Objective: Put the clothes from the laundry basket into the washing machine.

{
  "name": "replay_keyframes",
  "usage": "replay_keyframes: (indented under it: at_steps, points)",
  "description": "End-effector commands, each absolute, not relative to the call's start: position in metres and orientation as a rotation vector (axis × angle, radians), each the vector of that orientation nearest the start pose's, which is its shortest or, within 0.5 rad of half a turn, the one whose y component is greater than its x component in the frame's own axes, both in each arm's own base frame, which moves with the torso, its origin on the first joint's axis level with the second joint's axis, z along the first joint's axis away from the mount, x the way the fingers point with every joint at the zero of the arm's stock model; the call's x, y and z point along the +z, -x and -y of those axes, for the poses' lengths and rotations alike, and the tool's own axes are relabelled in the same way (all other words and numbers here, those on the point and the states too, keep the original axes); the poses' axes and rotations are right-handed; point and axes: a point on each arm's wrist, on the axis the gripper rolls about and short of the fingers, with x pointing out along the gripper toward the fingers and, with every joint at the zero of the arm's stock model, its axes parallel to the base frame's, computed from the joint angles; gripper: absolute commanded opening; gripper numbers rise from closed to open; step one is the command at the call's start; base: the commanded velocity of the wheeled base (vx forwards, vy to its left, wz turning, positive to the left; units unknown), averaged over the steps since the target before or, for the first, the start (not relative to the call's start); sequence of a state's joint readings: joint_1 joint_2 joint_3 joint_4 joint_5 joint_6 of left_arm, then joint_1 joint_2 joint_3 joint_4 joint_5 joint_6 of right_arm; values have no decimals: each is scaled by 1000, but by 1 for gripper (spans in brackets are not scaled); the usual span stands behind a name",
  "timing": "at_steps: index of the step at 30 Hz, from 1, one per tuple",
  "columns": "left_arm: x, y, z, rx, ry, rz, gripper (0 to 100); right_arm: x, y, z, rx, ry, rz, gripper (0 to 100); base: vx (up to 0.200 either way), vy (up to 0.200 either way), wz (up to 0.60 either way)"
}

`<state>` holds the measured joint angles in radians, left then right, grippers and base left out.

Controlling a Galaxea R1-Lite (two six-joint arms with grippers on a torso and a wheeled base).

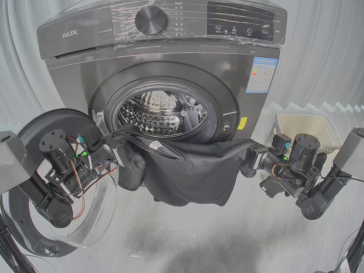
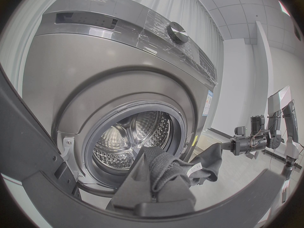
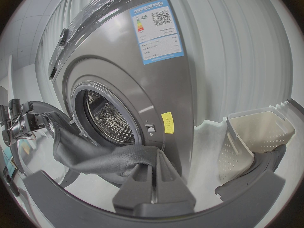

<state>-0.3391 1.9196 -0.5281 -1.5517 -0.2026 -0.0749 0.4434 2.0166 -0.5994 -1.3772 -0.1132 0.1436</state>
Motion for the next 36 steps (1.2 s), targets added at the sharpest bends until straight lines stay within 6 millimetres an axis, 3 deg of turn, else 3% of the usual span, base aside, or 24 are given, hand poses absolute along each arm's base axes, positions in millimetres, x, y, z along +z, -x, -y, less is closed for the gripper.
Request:
replay_keyframes:
  at_steps: [1, 9, 18, 36]
  points:
    - [140, -289, 109, -552, 85, 141, 0, 112, -301, -154, 345, -142, -37, 0, 0, 0, 0]
    - [138, -290, 106, -543, 84, 135, 0, 120, -306, -166, 346, -165, -3, 0, 0, 0, 0]
    - [135, -291, 106, -543, 83, 125, 0, 119, -308, -143, 287, -160, -12, 0, 0, 0, 0]
    - [135, -291, 105, -540, 83, 124, 0, 131, -305, -138, 283, -167, 21, 0, 0, 0, 0]
